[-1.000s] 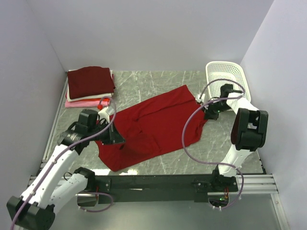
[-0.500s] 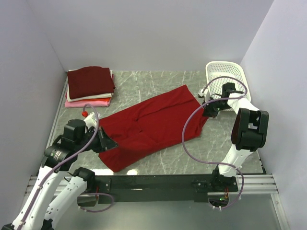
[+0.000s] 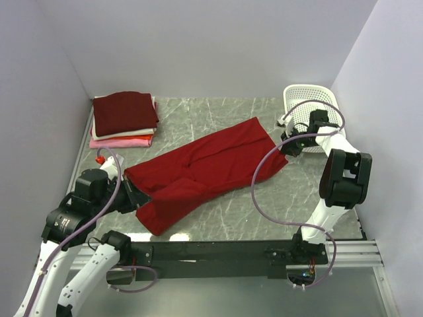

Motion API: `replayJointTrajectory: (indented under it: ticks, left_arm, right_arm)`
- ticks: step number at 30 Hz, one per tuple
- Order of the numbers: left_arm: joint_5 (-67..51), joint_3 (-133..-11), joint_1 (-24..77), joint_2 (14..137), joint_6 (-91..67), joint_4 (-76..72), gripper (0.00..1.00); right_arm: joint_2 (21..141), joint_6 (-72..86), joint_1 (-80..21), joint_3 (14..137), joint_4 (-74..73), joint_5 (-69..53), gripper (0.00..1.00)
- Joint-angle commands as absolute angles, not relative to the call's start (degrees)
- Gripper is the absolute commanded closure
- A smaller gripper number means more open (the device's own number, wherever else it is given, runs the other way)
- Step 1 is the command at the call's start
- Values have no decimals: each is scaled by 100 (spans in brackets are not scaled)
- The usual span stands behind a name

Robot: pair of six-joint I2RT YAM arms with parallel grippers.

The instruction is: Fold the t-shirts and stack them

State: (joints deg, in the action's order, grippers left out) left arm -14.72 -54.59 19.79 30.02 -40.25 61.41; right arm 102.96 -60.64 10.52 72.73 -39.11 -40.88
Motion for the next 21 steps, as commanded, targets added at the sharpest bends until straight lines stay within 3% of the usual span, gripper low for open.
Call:
replayJointTrajectory:
  ticks: [1, 21]
  left_arm:
    - [-1143, -5669, 1951, 2997, -4025, 6346, 100]
    - [-1310, -5405, 1951, 3453, -3771, 5889, 100]
  right_arm:
    - [10037, -5801, 1107, 7541, -3665, -4254, 100]
    - [10520, -5168, 1064, 8683, -3788, -4149, 100]
